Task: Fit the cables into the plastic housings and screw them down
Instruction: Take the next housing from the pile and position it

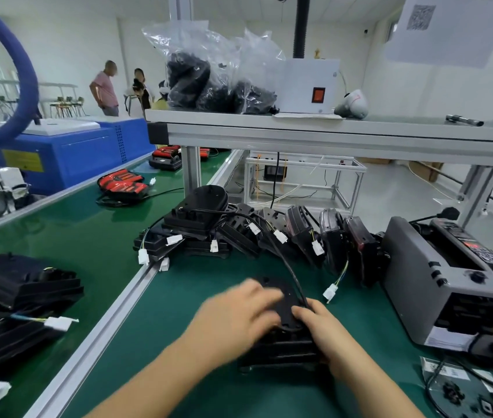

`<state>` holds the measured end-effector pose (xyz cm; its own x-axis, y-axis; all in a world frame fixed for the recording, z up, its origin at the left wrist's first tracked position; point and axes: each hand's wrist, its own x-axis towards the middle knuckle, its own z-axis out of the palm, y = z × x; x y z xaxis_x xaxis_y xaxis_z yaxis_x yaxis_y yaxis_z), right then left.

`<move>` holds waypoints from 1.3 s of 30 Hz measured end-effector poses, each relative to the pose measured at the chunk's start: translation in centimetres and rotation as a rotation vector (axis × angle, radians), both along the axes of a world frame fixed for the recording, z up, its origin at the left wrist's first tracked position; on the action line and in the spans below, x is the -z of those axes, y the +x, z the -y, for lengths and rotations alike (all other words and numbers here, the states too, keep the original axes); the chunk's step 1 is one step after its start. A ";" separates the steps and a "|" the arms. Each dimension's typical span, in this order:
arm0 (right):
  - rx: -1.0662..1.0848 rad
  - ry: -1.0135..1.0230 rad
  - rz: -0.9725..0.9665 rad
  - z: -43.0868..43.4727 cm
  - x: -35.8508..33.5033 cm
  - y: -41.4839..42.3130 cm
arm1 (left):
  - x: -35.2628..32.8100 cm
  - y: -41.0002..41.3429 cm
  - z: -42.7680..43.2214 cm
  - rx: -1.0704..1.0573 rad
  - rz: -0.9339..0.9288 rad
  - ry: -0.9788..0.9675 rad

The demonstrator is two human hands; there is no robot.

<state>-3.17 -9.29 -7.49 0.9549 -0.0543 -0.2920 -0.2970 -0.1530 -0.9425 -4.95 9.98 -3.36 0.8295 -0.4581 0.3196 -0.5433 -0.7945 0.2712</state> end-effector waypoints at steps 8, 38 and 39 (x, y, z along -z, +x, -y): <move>0.008 0.004 0.044 -0.3 -0.4 -0.8 | -2.6 14.9 -8.4 -0.719 0.150 0.380; 0.240 0.073 0.286 3.7 -0.6 -13.7 | -2.6 15.2 -4.1 -0.602 0.138 0.356; 0.264 0.079 0.262 3.6 -0.6 -13.4 | -2.5 15.1 -4.1 -0.599 0.139 0.352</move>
<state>-16.60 -12.86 -6.85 0.9539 -0.2954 -0.0529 -0.0638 -0.0275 -0.9976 10.17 14.04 -0.89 0.9331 -0.0310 0.3582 0.0040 -0.9953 -0.0965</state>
